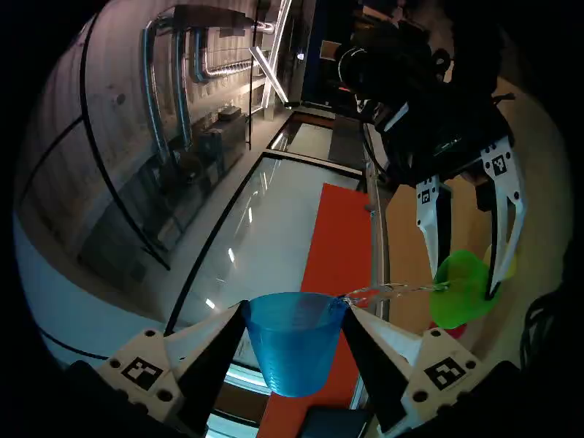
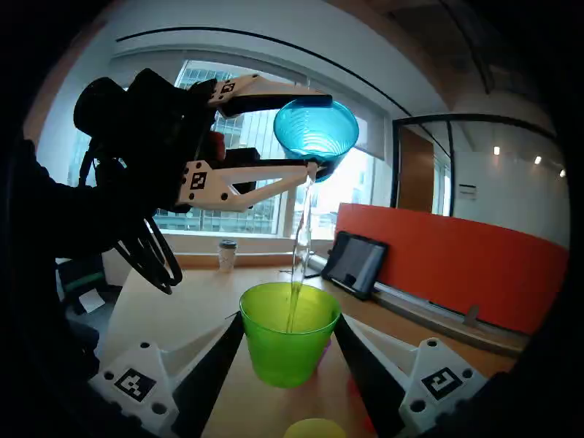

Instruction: Pour water

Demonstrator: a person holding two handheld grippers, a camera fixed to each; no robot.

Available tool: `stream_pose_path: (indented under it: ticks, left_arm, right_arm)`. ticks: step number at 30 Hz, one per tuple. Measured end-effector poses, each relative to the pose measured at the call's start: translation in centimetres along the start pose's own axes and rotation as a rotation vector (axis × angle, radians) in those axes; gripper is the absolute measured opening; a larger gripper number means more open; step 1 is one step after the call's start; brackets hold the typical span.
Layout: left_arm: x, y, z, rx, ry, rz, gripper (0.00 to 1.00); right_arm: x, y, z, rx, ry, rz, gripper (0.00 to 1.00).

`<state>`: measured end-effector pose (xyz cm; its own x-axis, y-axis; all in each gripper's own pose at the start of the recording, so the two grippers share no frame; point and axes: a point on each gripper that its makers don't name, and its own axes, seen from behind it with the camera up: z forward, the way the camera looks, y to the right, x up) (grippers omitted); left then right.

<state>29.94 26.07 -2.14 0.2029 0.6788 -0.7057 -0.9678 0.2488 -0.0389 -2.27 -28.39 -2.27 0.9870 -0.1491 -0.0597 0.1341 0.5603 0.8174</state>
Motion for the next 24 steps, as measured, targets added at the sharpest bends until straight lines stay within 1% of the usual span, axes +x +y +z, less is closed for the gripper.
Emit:
stream_pose_path:
  ticks: [9,18,24]
  left_arm:
    - [0.7,-0.6,-0.3,0.008,0.009,0.05,0.89]
    - [1.2,-0.3,0.0,0.009,0.021,0.092,0.89]
    - [1.5,-0.4,0.1,0.013,0.03,0.134,0.89]
  right_arm:
    - [0.0,0.3,0.0,-0.004,0.008,0.0,0.91]
    - [0.1,0.6,-0.1,-0.008,0.01,0.0,0.91]
    - [0.3,0.8,-0.1,-0.011,0.014,-0.003,0.91]
